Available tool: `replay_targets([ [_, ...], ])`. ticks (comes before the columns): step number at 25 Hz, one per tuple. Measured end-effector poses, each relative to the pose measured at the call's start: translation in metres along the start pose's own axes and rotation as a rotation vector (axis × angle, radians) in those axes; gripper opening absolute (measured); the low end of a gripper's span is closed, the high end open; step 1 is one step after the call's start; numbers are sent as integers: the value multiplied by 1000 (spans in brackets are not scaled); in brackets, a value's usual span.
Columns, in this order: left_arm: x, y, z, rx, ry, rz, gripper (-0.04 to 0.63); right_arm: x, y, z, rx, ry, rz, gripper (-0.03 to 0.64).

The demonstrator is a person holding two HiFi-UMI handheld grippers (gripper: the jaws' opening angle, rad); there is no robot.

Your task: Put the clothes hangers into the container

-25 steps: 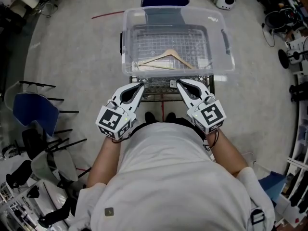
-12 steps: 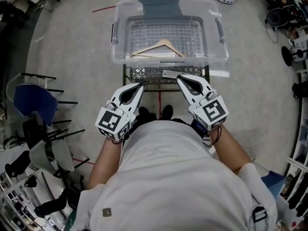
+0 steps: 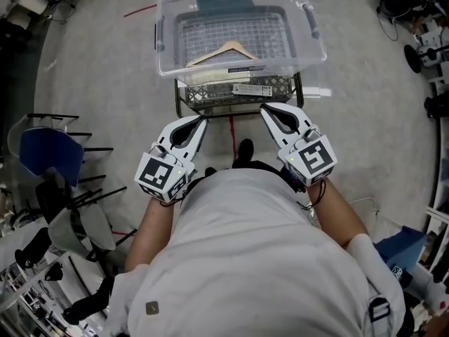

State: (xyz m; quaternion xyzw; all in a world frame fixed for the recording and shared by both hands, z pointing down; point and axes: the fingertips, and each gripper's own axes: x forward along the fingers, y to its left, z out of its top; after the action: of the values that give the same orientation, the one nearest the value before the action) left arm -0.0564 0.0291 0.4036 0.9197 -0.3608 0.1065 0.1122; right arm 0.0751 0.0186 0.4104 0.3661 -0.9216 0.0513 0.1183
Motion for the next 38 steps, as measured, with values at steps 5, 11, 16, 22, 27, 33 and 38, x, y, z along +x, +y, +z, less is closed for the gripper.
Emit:
replay_targets([
  [5,-39,0,-4,7,-11,-9,17,-6,38,1,-1,11,-28,20],
  [11,-99,9,-17,13,-22,-2,17,-4,96,1,-18,-5,-32,20],
  [16,-143,11,-22,24,-45,-8,17,-3,141,3,-22,-10,-47,20],
  [22,-179,10,-31,29,-65,-13,17,-7,182,0,-10,-10,-70,20],
  [27,-200,13,-36,27,-77,-14,17,-6,206,2,16,-12,-85,20],
  [33,-211,12,-38,27,-85,-21,17,-9,220,-1,-12,-16,-87,20],
  [38,-213,12,-40,28,-88,-27,17,-7,223,2,-18,-16,-87,20],
])
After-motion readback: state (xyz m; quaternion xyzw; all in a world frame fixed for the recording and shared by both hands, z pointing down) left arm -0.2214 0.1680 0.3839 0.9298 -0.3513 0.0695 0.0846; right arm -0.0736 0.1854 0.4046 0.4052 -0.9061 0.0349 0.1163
